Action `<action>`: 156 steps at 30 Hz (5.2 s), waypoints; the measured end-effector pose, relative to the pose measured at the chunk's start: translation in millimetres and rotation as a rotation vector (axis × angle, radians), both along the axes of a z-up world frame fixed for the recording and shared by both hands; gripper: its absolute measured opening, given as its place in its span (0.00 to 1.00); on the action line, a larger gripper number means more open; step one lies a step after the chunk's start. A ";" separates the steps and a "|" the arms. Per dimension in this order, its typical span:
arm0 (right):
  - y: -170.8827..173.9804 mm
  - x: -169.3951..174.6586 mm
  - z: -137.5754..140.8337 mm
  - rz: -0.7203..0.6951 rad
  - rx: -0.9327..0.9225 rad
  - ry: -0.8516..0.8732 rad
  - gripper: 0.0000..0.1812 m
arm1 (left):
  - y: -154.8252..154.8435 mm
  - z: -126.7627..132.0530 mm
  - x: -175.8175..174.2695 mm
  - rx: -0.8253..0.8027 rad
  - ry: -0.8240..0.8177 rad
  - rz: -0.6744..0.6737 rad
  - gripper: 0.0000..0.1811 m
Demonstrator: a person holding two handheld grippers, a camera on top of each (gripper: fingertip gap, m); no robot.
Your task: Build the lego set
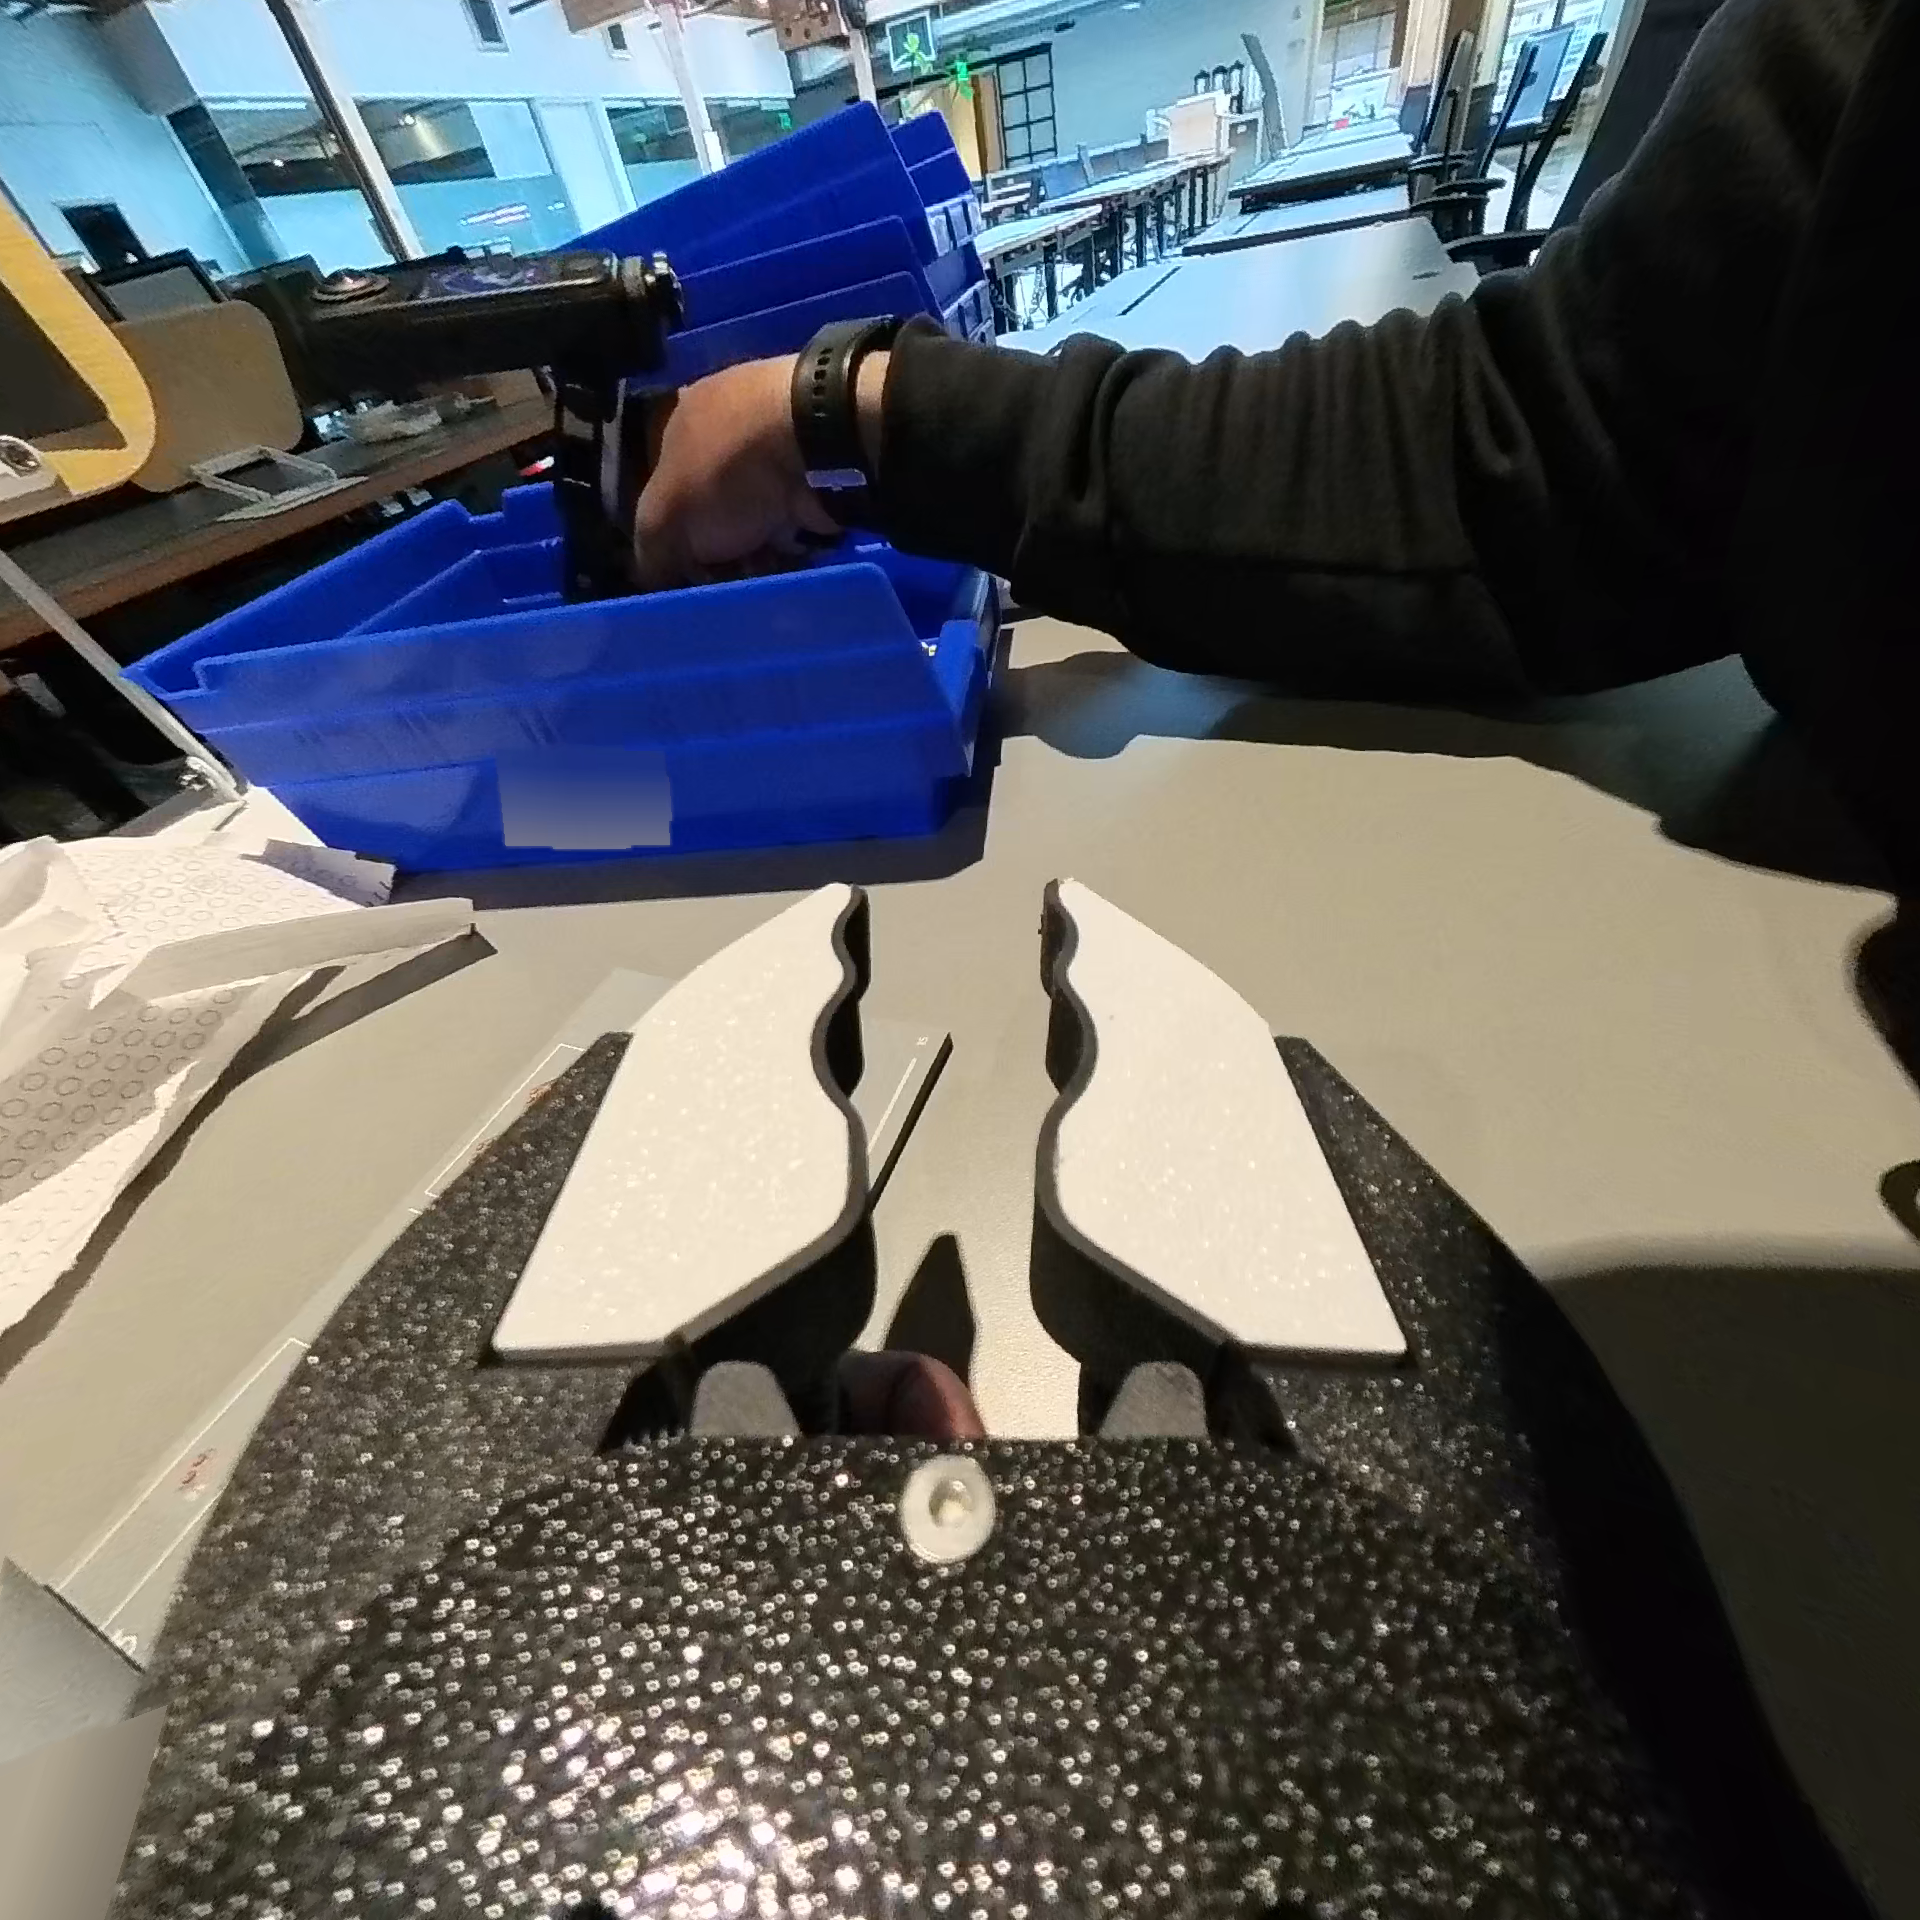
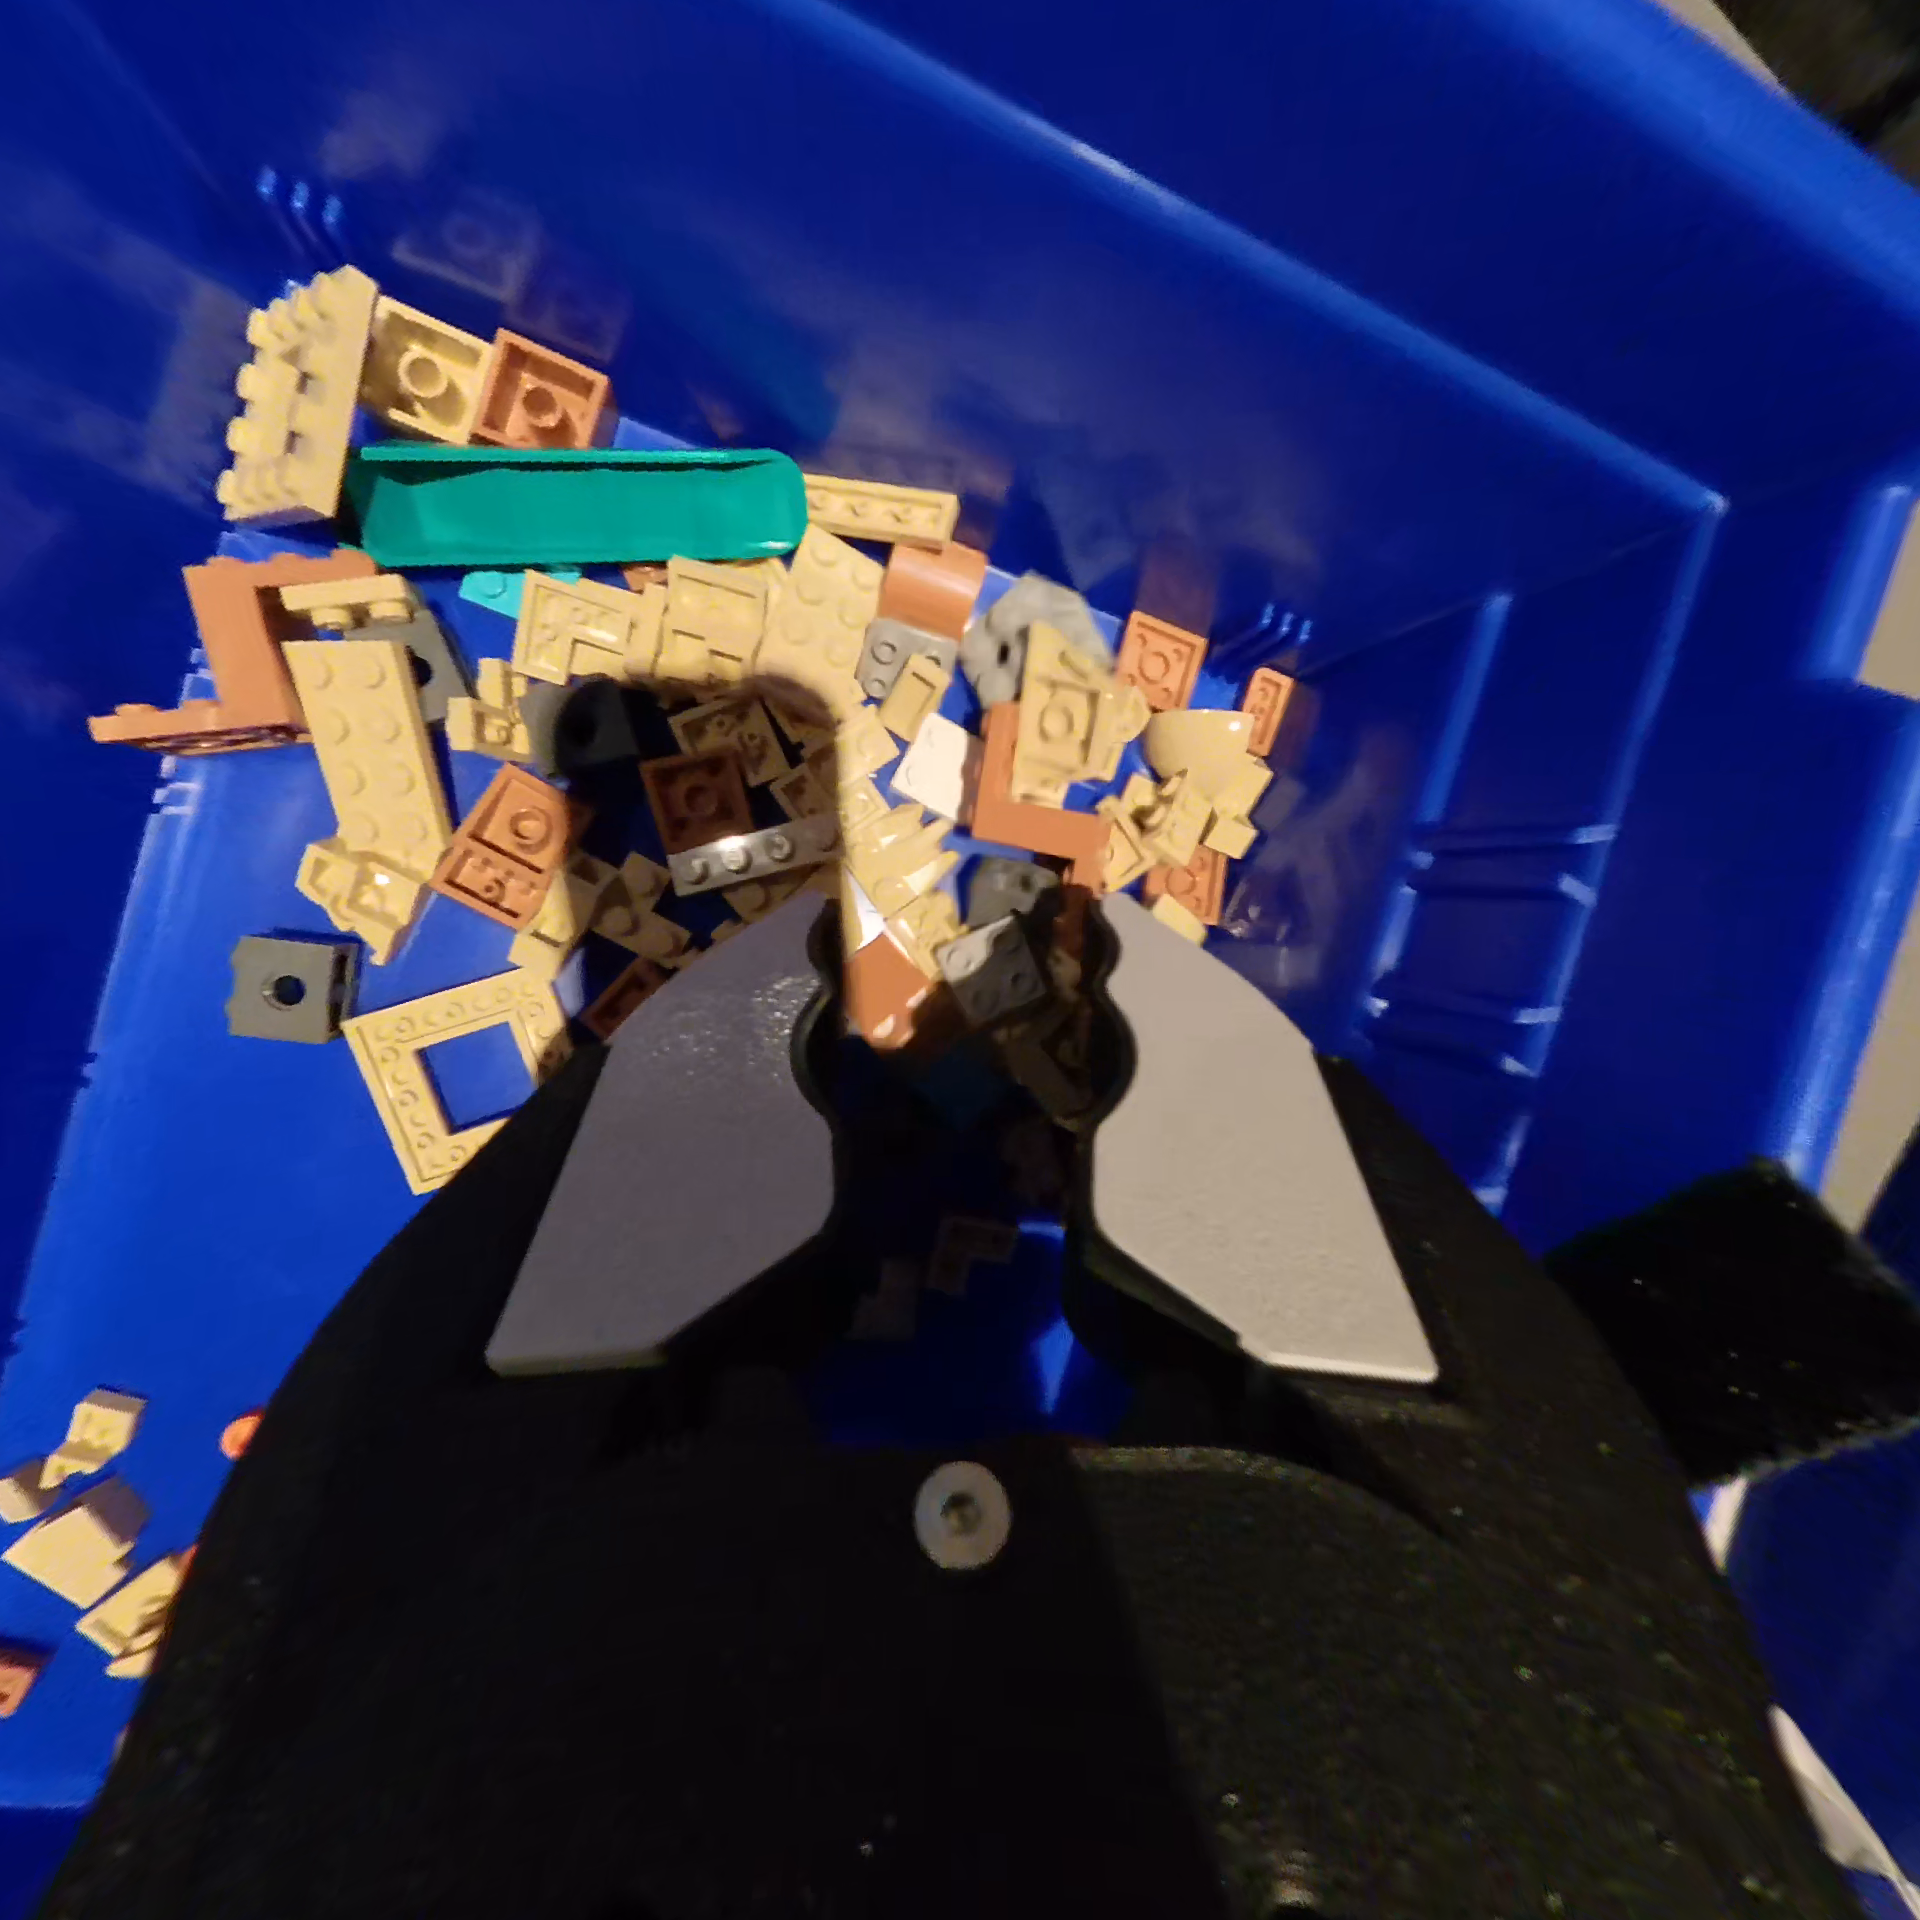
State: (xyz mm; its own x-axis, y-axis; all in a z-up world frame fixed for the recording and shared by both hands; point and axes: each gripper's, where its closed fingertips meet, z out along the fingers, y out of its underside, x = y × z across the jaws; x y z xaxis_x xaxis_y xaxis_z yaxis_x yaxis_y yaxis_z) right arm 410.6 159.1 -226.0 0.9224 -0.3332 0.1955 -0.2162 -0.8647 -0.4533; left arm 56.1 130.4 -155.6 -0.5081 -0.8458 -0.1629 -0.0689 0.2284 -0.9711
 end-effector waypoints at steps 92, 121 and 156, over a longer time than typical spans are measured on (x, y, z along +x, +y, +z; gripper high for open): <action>43.9 -83.0 58.9 0.383 0.434 0.438 0.08 | -1.3 -1.4 -2.0 0.024 -0.001 -0.003 0.17; 34.8 -85.3 145.7 0.385 0.948 0.853 0.08 | -0.1 -1.1 -1.7 0.018 -0.003 0.002 0.17; 42.8 -94.4 126.9 0.426 0.868 0.815 0.08 | 7.7 12.7 -3.9 -0.074 -0.061 0.010 0.15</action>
State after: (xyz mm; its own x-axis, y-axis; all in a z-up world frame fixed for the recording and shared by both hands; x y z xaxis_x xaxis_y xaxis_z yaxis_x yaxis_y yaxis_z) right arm 316.2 201.9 -99.1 0.7374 0.2861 -0.6119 -0.4776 -0.4197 -0.7718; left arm 52.2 138.1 -142.9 -0.4902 -0.8619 -0.1298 -0.0113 0.1552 -0.9878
